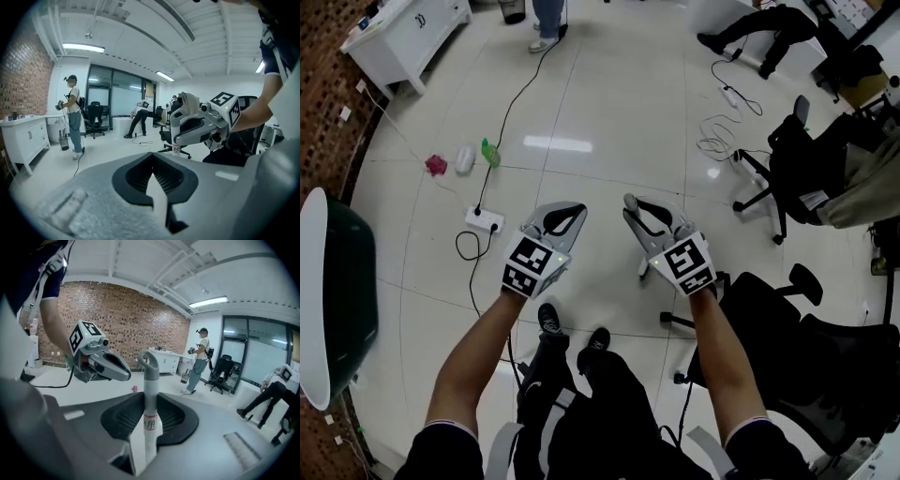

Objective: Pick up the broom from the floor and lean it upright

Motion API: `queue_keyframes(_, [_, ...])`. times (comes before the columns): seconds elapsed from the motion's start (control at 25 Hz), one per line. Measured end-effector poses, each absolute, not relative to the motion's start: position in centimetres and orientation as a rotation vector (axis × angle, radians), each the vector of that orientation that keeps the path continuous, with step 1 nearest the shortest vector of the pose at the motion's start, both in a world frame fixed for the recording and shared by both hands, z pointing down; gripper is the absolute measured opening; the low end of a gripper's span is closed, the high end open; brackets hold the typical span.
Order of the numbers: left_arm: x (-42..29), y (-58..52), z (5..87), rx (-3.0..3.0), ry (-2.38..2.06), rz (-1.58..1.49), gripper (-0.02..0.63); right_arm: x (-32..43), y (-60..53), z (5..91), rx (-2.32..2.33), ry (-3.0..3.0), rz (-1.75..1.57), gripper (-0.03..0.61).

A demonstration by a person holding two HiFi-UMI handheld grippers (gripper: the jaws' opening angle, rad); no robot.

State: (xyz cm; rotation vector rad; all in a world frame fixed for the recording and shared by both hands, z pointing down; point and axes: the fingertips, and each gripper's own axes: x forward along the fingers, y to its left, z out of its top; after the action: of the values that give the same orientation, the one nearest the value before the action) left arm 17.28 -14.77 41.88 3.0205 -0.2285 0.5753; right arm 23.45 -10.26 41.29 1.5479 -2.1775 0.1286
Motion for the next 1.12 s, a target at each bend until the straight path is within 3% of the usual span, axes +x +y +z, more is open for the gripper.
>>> queue_keyframes(0.48, [24.4, -6.2, 34.6, 3.09, 0.333, 0.508, 0.0, 29.1, -1.1, 34.1, 2.163, -1.907, 0.376, 0.094])
queue_keyframes(1.12, [26.7, 4.3, 34.1, 2.88, 1.282, 0.425, 0.0, 25.6, 11.3, 32.4, 2.766, -1.064, 0.535, 0.094])
